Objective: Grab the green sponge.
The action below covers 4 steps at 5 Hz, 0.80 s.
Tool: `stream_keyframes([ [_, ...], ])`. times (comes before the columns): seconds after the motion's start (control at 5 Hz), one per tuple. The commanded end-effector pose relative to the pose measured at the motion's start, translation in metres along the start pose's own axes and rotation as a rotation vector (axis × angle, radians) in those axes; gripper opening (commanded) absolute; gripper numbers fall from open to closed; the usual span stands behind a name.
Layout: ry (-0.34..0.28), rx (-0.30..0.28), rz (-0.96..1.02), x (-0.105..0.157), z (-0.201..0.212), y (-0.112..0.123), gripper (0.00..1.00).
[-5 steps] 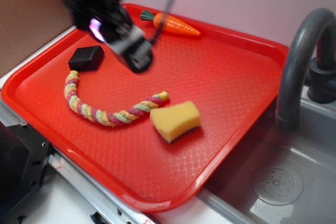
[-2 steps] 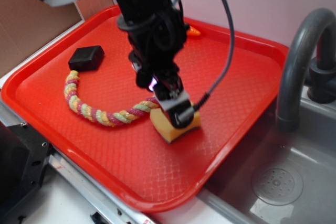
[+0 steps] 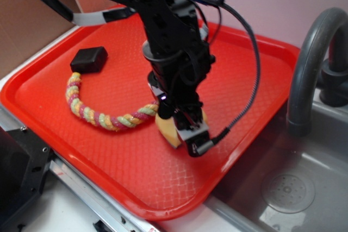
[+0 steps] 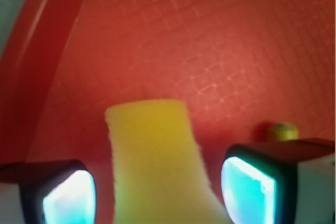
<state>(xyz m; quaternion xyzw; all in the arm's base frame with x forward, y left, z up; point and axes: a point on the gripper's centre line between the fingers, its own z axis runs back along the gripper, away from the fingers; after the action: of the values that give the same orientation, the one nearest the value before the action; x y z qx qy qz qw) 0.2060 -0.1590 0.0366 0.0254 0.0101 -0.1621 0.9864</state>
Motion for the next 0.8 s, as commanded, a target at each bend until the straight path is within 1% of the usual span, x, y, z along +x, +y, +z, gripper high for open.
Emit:
stream_keyframes([
  [0.0, 0.030, 0.055, 0.047, 0.007, -0.007, -0.001, 1.00],
  [0.2, 0.032, 0.050, 0.068, 0.005, -0.009, 0.000, 0.00],
  [0.4, 0.021, 0.022, 0.071, 0.004, 0.004, 0.008, 0.00],
  [0.6, -0.016, -0.038, 0.073, 0.007, 0.032, 0.025, 0.00],
])
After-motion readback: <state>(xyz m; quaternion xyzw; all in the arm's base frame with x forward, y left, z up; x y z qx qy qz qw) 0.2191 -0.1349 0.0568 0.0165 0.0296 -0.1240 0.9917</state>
